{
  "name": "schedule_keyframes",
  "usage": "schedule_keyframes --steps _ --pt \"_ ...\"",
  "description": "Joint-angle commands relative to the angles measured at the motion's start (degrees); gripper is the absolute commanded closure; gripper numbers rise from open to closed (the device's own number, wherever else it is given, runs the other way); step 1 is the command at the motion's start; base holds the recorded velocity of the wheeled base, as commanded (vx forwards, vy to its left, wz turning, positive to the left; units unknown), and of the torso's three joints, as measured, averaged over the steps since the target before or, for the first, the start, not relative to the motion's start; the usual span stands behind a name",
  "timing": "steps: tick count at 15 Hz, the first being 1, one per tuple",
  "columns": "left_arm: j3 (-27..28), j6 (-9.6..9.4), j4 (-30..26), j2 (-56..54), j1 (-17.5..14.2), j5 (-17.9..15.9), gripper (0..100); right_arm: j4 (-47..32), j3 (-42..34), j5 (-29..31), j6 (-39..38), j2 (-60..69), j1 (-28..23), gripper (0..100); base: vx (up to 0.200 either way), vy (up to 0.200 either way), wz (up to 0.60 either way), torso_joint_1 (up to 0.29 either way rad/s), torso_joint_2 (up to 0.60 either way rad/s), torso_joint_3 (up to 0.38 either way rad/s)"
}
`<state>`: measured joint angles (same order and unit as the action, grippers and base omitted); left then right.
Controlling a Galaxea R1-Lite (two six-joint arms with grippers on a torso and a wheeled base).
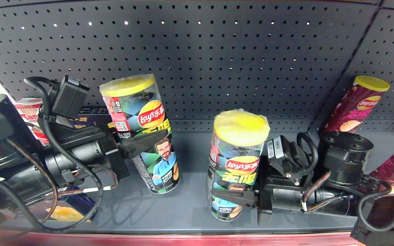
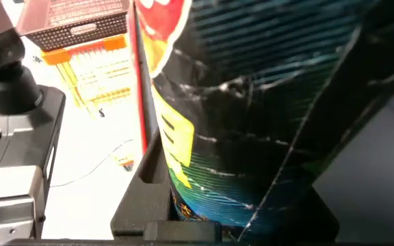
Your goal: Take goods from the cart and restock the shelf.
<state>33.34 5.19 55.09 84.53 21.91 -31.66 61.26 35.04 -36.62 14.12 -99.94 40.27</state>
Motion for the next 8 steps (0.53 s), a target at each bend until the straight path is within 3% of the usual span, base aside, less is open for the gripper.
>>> schedule_keyframes --steps 1,8 --pt "-0.03 0.08 0.02 0.02 -0.2 0.02 100 2.99 -3.04 -0.29 -0.05 -1.93 -0.01 100 0.0 0.0 0.0 0.0 0.0 0.0" --pt "0.5 0.08 0.28 0.11 -0.29 0.11 100 4.92 0.03 -1.08 -0.14 -7.73 -0.98 100 0.0 0.0 0.0 0.0 0.0 0.0"
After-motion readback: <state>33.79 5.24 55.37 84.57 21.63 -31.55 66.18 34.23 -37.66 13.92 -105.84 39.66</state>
